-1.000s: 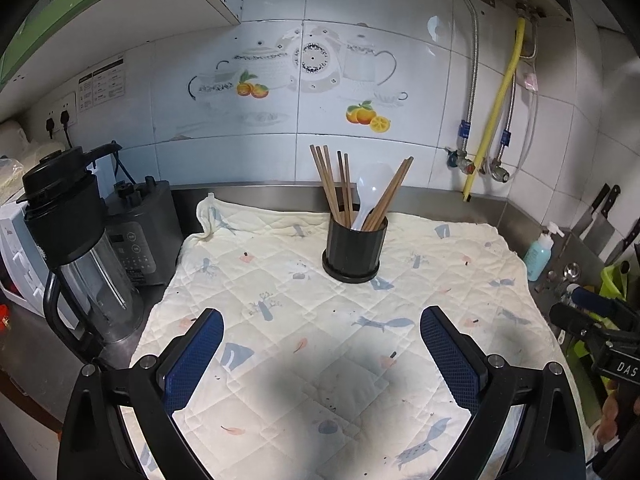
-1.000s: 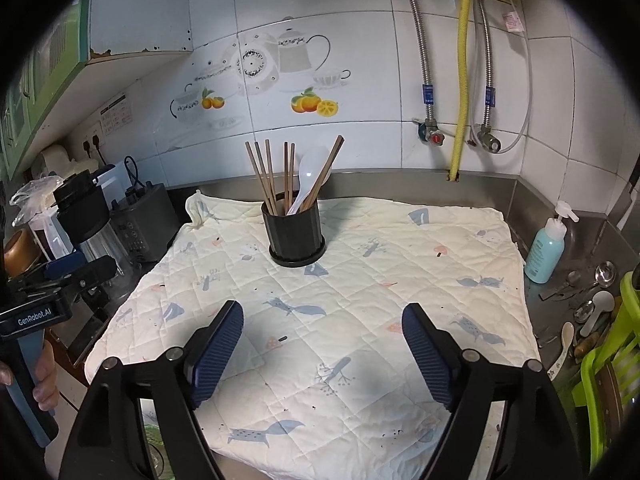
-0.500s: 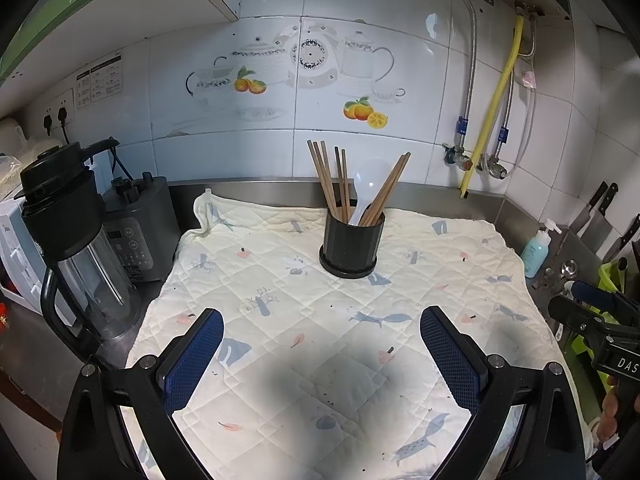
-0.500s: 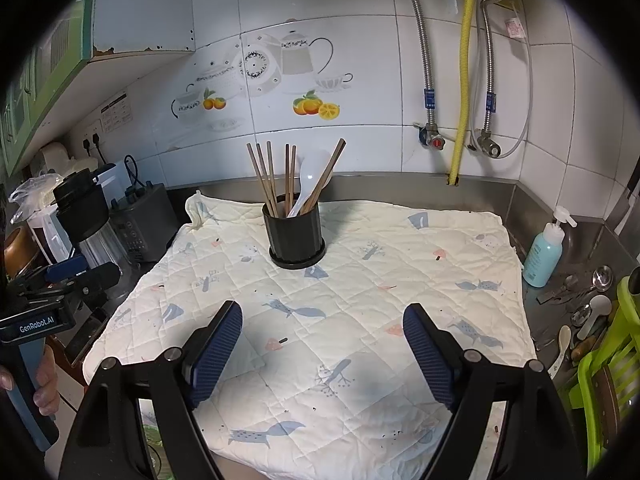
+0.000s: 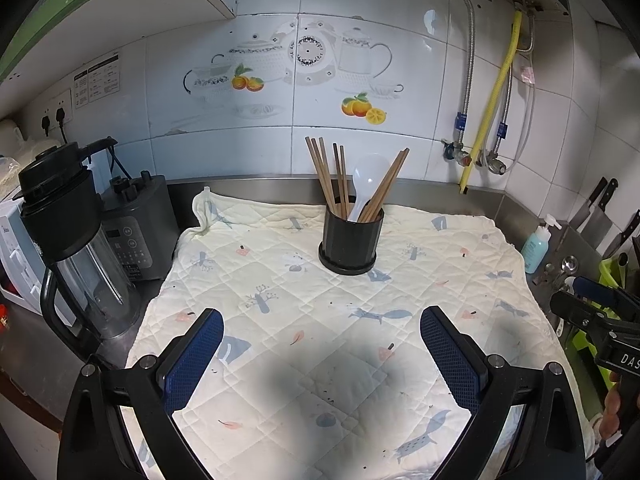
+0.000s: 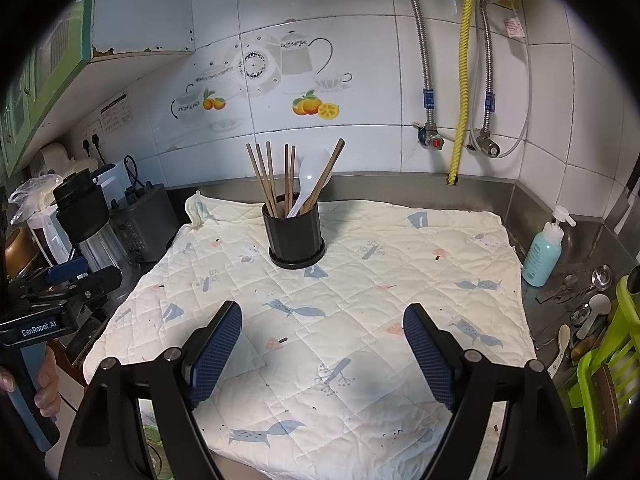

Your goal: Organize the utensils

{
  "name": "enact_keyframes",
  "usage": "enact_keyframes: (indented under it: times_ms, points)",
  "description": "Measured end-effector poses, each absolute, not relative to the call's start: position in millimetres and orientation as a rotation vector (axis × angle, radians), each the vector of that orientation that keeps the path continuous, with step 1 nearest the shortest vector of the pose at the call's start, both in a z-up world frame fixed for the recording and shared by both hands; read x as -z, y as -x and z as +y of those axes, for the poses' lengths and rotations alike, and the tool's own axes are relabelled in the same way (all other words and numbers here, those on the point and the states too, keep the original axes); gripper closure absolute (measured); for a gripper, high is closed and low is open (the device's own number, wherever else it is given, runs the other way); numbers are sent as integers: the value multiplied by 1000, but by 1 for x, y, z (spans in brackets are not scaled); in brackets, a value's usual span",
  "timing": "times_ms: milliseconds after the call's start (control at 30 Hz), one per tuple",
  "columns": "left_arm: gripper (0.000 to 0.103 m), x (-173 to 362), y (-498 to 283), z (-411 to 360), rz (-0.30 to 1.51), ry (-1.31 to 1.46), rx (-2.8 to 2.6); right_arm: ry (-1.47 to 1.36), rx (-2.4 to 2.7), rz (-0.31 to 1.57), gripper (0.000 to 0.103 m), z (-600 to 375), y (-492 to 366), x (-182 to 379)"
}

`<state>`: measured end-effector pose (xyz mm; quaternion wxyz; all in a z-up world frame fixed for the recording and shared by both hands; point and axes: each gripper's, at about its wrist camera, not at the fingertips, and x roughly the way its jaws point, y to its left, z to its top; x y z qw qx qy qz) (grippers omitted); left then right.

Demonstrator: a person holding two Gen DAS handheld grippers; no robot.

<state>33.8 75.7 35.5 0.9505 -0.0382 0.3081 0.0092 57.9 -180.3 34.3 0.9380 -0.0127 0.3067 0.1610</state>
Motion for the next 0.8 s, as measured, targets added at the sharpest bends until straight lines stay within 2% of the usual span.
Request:
enact_keyframes:
  times_ms: [800]
  points:
    - [0, -33, -37, 73, 639, 72, -13, 29, -346, 636, 12, -176, -61, -33]
